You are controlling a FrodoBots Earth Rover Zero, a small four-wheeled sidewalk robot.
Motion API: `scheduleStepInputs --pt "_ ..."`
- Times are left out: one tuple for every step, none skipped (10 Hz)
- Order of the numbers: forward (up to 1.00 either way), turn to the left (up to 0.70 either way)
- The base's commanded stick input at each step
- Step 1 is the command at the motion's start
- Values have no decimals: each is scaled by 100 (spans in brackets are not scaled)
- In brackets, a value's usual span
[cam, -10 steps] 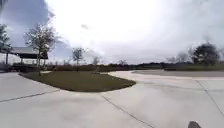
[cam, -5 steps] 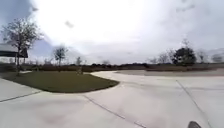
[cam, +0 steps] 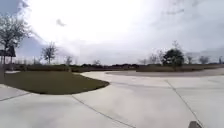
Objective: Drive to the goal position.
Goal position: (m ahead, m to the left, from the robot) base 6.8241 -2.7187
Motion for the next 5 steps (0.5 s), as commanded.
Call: scheduleStepInputs --pt "100 0" --pt "100 0" --pt "100 0" --pt "100 0" --pt "100 0"
